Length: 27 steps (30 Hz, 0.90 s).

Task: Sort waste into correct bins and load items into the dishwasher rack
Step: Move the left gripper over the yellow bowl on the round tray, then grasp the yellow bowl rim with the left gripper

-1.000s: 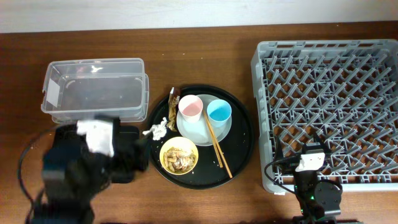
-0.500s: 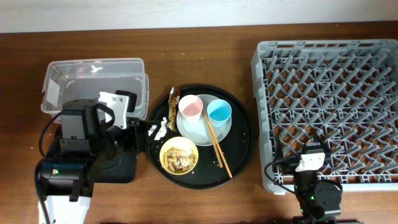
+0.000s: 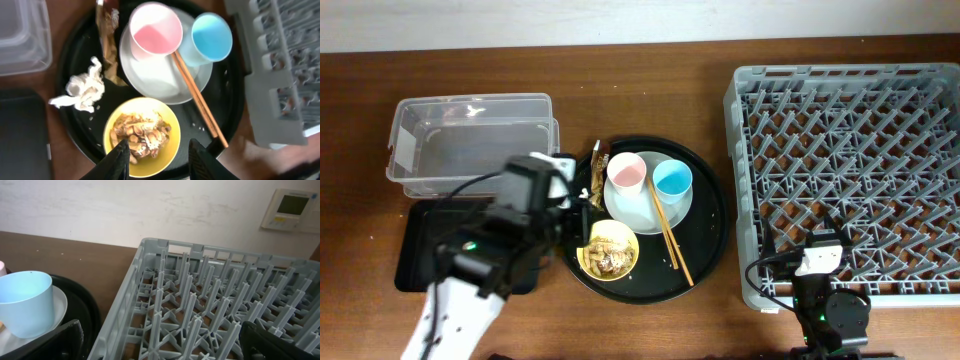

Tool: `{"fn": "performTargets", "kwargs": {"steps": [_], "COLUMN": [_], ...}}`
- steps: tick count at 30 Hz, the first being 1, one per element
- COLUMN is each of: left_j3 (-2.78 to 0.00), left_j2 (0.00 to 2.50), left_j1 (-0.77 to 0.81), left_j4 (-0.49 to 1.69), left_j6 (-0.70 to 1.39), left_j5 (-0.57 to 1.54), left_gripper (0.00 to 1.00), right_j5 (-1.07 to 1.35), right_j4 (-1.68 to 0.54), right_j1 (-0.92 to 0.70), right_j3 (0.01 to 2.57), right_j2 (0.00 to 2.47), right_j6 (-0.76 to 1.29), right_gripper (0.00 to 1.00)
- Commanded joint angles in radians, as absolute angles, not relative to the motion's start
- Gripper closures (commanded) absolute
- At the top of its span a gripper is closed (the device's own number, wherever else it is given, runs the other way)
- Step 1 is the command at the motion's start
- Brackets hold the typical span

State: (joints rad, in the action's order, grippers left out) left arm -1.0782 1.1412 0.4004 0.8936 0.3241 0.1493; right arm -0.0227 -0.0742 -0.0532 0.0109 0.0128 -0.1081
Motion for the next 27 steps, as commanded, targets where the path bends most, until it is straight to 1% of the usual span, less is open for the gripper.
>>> {"fn": "performTargets", "kwargs": {"steps": [1, 3, 4, 5, 11, 15, 25, 27], "left_j3": [-1.096, -1.096, -1.096, -1.096, -1.096, -1.096, -1.095, -1.095], "left_j2": [1.214, 1.249, 1.265, 1.280, 1.412, 1.467, 1.527, 1.551], "left_j1": [0.503, 0.542, 0.558, 0.575, 0.666, 0.694, 0.747, 0.761], "left_j4": [0.885, 0.881, 0.875, 0.869, 0.823, 0.822, 0.800, 0.795], "left_j6": [0.448, 0.486, 0.506, 0.525, 0.553, 0.591, 0.591, 0.591], "left_j5": [-0.028, -0.035, -0.035, -0.035, -0.035, -0.035, -0.058, -0.094], "left_gripper": [0.63, 0.64, 0.68, 0.69, 0.69, 0.69, 0.70, 0.70], "right_j5": [-0.035, -0.035, -0.035, -0.035, -0.035, -0.035, -0.035, -0.035], "right_j4": [-0.079, -0.079, -0.080, -0.080, -0.079, -0.079, -0.079, -0.079], "right_j1": [-0.060, -0.060, -0.060, -0.060, -0.060, -0.060, -0.060, -0.060], "right_j3": [0.006, 0.006, 0.006, 0.006, 0.006, 0.006, 0.006, 0.006], "right_j2": [0.007, 0.007, 0.007, 0.007, 0.007, 0.007, 0.007, 0.007], "right_j6": [-0.103, -0.103, -0.103, -0.103, -0.103, -0.103, -0.103, -0.103], "right_gripper": [0.02, 0.02, 0.02, 0.02, 0.02, 0.02, 0.02, 0.02]}}
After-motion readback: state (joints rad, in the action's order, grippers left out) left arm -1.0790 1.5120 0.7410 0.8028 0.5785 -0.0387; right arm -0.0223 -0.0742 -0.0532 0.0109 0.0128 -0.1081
